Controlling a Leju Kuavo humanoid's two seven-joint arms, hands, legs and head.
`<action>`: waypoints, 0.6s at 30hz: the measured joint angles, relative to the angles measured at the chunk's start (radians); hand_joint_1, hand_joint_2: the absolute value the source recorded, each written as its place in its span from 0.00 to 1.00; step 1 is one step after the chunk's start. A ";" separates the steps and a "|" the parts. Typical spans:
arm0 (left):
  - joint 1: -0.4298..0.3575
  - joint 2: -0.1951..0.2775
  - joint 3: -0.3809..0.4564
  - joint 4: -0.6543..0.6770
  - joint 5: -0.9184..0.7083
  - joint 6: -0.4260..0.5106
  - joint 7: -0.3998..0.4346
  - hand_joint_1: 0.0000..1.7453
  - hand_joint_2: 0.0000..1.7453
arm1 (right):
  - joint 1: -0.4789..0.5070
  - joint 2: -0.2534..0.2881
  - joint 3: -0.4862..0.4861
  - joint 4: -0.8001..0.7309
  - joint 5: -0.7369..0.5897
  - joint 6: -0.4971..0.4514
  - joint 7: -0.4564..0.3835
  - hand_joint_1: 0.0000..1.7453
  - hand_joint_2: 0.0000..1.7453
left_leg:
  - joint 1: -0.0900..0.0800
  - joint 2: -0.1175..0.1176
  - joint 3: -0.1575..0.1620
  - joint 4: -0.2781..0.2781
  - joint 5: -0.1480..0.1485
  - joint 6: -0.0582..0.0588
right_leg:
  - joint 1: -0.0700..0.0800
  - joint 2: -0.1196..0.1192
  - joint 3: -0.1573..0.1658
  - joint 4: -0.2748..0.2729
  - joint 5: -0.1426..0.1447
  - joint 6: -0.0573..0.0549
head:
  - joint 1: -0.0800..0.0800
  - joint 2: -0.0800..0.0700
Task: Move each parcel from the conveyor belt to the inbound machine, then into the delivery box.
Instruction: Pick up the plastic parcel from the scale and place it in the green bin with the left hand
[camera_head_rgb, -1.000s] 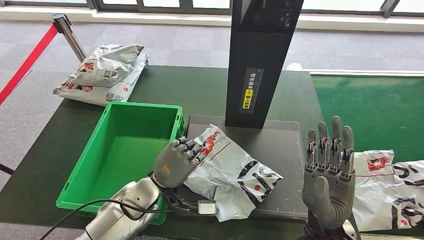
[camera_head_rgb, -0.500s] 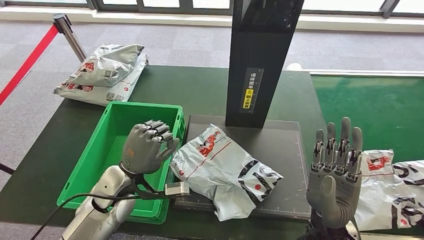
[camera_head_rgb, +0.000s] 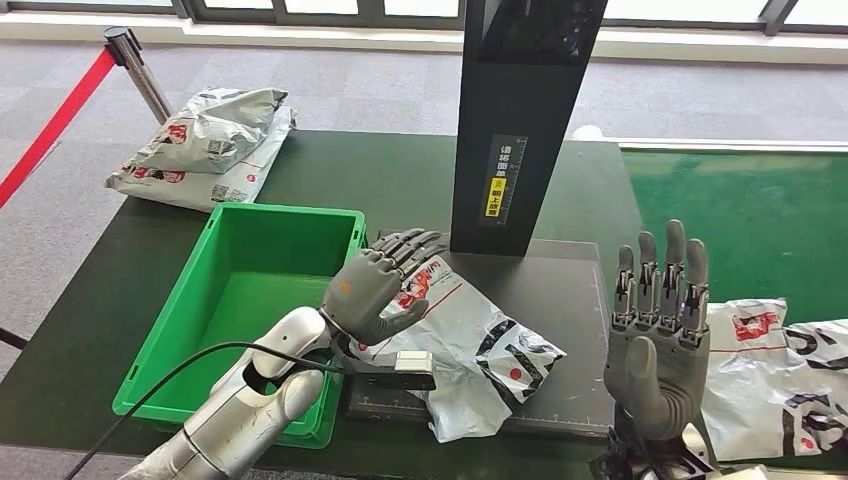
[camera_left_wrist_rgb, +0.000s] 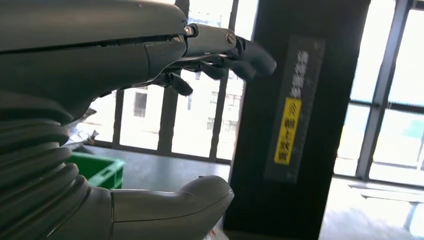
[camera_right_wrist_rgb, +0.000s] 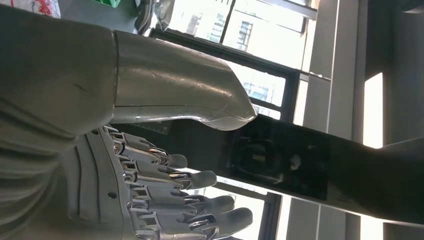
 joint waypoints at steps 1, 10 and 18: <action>-0.012 -0.007 -0.014 0.023 0.006 -0.011 0.001 0.00 1.00 | 0.000 0.000 0.000 0.002 0.001 0.003 -0.001 0.00 1.00 | 0.000 0.000 0.000 0.000 0.000 0.000 | 0.000 0.001 0.000 0.000 0.000 0.000 | 0.000 0.000; -0.055 -0.030 -0.062 0.115 0.018 -0.032 0.000 0.00 1.00 | 0.000 0.001 0.000 0.010 0.002 0.010 -0.005 0.00 1.00 | 0.000 0.001 -0.001 0.000 0.000 0.000 | 0.000 0.001 -0.001 0.000 0.000 0.000 | 0.000 0.000; -0.106 -0.044 -0.143 0.214 0.093 -0.215 -0.010 0.00 1.00 | -0.009 0.002 0.000 0.024 -0.002 0.028 -0.009 0.00 1.00 | 0.000 0.001 -0.001 0.000 0.000 0.000 | 0.000 0.001 -0.001 0.000 0.000 0.000 | 0.000 0.000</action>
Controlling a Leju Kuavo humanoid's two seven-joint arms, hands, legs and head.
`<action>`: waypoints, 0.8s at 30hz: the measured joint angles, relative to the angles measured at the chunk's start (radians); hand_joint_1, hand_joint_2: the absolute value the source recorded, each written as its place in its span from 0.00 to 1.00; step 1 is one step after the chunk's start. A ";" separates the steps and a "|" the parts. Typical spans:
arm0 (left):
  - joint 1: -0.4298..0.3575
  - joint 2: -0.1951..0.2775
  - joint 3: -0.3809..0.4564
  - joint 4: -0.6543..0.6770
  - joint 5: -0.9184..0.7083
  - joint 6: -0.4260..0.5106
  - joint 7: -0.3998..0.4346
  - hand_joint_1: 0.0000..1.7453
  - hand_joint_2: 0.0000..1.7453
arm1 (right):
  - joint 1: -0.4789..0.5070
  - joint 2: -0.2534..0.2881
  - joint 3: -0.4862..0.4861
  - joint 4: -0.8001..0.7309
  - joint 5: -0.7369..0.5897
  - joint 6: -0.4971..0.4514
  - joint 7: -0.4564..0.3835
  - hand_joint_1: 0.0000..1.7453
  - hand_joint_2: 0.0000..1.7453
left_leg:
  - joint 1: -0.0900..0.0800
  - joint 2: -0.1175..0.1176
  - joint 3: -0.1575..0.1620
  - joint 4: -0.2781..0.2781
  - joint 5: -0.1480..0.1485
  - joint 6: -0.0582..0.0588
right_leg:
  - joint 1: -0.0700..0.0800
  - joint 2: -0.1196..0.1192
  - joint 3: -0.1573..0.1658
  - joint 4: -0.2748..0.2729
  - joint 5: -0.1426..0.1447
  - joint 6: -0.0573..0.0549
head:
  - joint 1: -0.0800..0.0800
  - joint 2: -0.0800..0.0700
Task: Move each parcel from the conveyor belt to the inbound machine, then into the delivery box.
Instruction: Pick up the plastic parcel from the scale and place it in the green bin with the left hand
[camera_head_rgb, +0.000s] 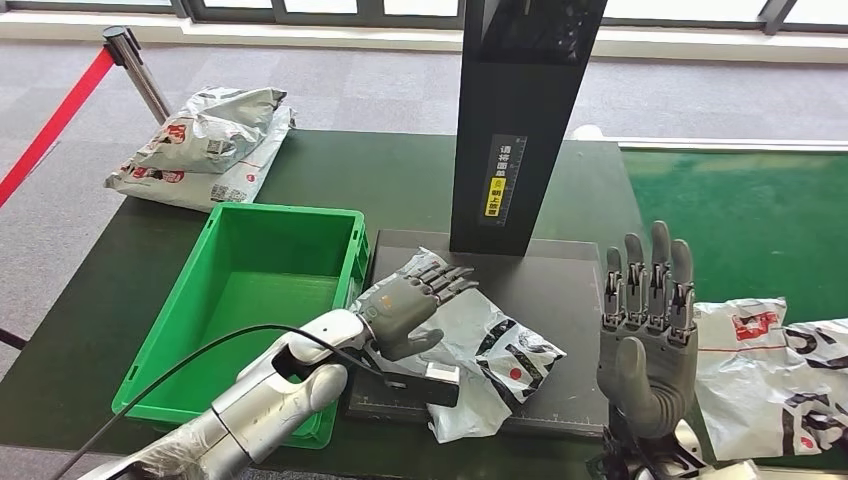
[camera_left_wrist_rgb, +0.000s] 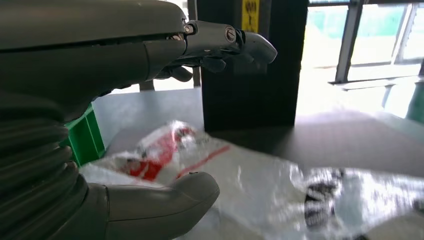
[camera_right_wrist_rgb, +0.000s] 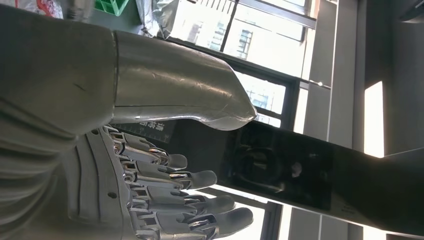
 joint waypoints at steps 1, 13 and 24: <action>-0.007 -0.005 -0.018 0.032 0.005 -0.016 -0.004 0.00 1.00 | -0.002 0.000 0.000 0.003 -0.001 0.002 -0.001 0.00 1.00 | 0.000 0.000 0.000 0.000 0.000 0.000 | 0.000 0.000 0.000 0.000 0.000 0.000 | 0.000 0.000; -0.137 -0.067 -0.249 0.446 -0.022 -0.120 -0.110 0.00 1.00 | -0.018 0.001 0.012 0.035 -0.009 0.006 -0.012 0.00 1.00 | 0.000 -0.004 0.008 -0.002 -0.005 0.001 | 0.000 -0.004 0.020 -0.001 -0.006 0.000 | 0.000 0.000; -0.185 -0.105 -0.289 0.533 0.002 -0.134 -0.127 1.00 1.00 | -0.041 0.003 0.025 0.042 -0.010 0.006 -0.011 0.00 1.00 | 0.001 -0.003 0.027 -0.003 -0.012 0.001 | 0.000 -0.004 0.039 -0.002 -0.013 0.000 | 0.000 0.000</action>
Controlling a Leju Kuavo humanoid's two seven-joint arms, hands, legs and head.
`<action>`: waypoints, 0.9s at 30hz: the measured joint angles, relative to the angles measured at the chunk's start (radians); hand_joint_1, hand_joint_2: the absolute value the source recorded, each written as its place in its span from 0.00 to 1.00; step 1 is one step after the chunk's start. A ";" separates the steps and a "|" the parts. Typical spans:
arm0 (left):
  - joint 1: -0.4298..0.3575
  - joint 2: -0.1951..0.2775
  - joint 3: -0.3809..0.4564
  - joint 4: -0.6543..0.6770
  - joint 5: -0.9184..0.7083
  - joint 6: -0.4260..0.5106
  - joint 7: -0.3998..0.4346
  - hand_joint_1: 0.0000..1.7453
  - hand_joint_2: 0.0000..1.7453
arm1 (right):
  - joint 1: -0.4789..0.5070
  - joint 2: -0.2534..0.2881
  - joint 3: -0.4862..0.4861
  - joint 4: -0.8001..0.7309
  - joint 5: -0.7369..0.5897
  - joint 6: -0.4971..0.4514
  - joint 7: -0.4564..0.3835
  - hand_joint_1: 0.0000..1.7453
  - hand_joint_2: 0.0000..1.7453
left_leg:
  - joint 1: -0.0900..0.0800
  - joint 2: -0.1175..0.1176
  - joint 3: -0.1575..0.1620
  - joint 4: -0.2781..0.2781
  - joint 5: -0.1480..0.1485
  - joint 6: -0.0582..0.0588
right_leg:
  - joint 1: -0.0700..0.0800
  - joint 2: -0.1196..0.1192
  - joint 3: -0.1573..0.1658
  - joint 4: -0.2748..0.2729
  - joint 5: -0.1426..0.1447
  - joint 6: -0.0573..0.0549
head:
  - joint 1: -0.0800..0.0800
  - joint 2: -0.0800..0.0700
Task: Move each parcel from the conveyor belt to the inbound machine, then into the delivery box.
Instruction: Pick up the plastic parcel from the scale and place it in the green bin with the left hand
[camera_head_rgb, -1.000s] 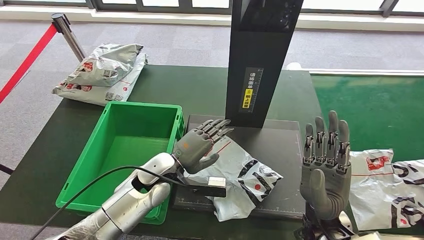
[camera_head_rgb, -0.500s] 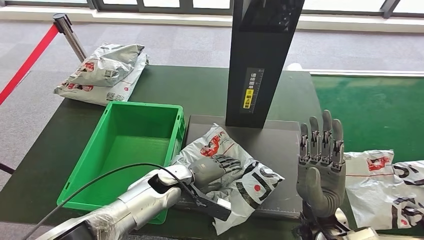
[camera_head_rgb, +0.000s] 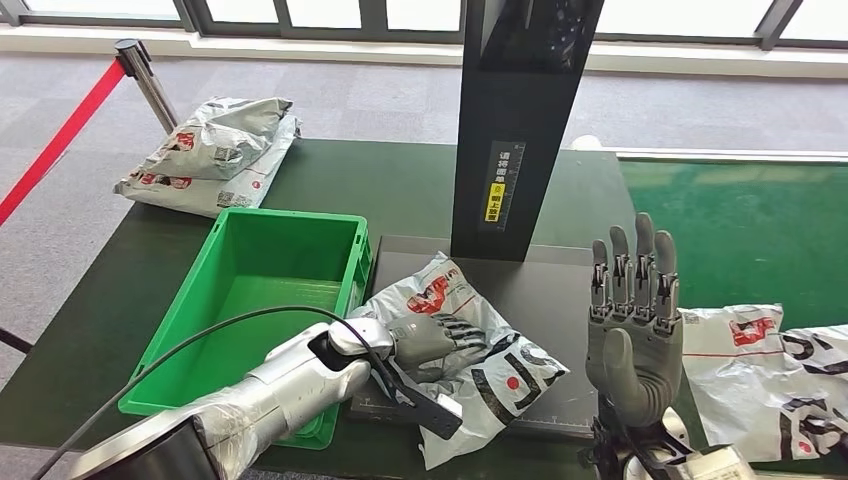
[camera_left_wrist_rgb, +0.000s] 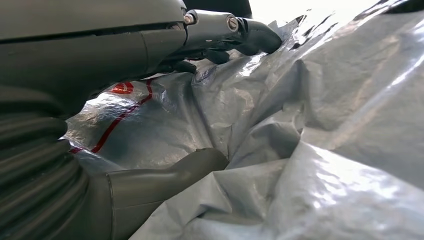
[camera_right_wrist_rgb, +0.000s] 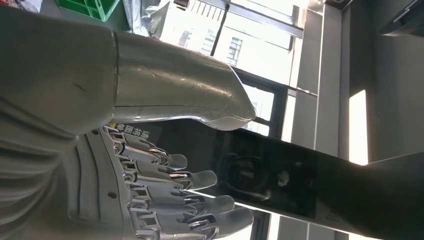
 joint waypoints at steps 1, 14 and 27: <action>-0.002 -0.001 -0.001 0.002 0.002 0.004 -0.006 1.00 1.00 | -0.001 0.000 0.000 0.000 -0.001 0.000 0.000 0.00 1.00 | 0.000 0.000 0.000 0.000 0.000 0.000 | 0.000 0.000 0.000 0.000 0.000 0.000 | 0.000 0.000; 0.035 0.037 -0.018 -0.069 -0.058 0.377 0.020 1.00 1.00 | 0.005 -0.010 0.001 0.000 -0.034 -0.018 -0.009 0.00 1.00 | 0.000 0.001 0.002 0.001 0.003 -0.002 | 0.000 0.002 -0.008 0.001 0.002 0.000 | 0.000 0.000; 0.168 0.138 0.015 -0.363 -0.287 0.587 0.147 1.00 1.00 | 0.030 -0.020 0.001 -0.011 -0.045 -0.017 -0.004 0.00 1.00 | 0.000 0.003 -0.006 0.001 0.003 -0.002 | 0.000 0.004 -0.018 0.002 0.003 -0.001 | 0.000 0.000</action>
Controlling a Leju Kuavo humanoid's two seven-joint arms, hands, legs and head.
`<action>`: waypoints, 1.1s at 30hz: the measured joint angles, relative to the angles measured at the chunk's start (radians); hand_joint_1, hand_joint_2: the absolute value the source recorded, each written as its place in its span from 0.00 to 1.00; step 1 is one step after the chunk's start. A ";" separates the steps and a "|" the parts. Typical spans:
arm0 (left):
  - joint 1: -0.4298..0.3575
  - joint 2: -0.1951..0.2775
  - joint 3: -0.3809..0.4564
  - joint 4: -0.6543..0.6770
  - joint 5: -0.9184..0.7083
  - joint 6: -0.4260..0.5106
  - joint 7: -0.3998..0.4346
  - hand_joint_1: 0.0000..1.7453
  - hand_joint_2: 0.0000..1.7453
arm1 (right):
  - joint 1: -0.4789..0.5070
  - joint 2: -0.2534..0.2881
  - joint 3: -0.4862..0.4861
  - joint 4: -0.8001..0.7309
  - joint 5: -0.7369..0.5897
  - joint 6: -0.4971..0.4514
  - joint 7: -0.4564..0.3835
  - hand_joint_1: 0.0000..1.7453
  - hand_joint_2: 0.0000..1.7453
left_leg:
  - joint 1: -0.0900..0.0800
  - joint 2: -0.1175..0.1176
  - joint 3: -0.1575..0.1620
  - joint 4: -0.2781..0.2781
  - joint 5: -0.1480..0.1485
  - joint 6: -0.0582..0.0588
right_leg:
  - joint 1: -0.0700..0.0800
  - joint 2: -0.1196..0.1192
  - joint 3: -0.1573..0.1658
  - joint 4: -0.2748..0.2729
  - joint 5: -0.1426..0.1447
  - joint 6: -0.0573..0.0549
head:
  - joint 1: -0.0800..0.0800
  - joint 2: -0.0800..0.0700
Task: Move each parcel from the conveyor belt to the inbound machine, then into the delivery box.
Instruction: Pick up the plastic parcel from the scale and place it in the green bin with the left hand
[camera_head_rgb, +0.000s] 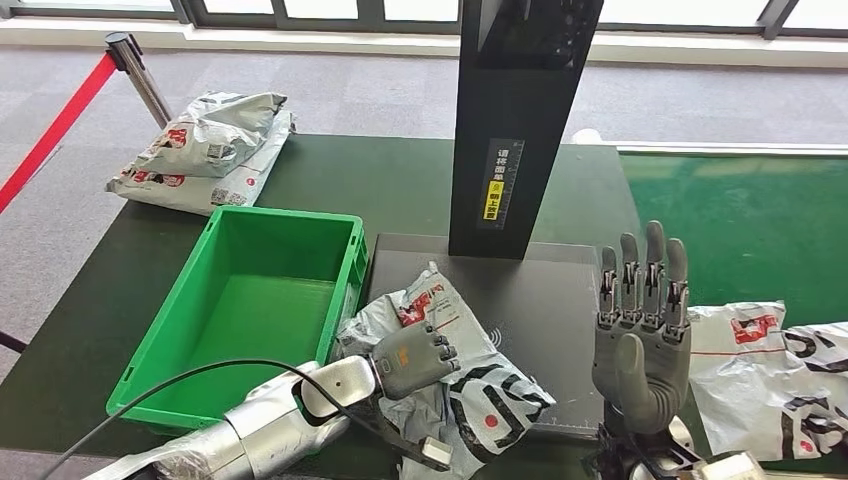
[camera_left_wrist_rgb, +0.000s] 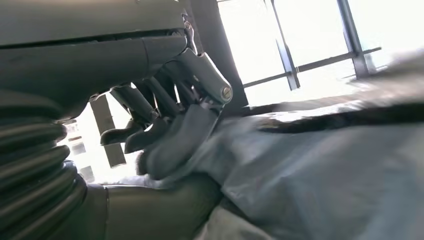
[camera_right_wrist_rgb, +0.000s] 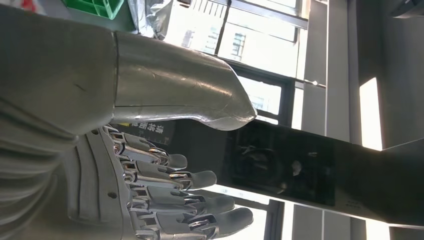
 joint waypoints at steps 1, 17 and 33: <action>0.004 0.001 0.002 -0.006 -0.001 0.001 0.000 1.00 1.00 | 0.002 0.000 0.000 -0.001 0.000 0.000 0.000 0.00 1.00 | 0.000 0.000 0.000 0.000 0.000 0.000 | 0.000 0.000 0.000 0.000 0.000 0.000 | 0.000 0.000; 0.046 0.005 0.063 -0.055 -0.084 0.072 0.020 1.00 1.00 | 0.028 0.000 0.000 -0.020 0.013 -0.005 0.000 0.00 1.00 | 0.000 0.001 -0.002 0.000 0.001 -0.001 | 0.000 0.000 -0.003 0.000 0.000 0.000 | 0.000 0.000; 0.213 0.055 0.348 -0.299 0.091 0.172 0.042 1.00 1.00 | 0.046 -0.003 0.000 -0.019 0.074 -0.074 0.017 0.00 1.00 | 0.000 0.003 -0.006 0.000 0.001 -0.001 | 0.001 0.003 -0.007 0.001 0.000 -0.001 | 0.000 0.000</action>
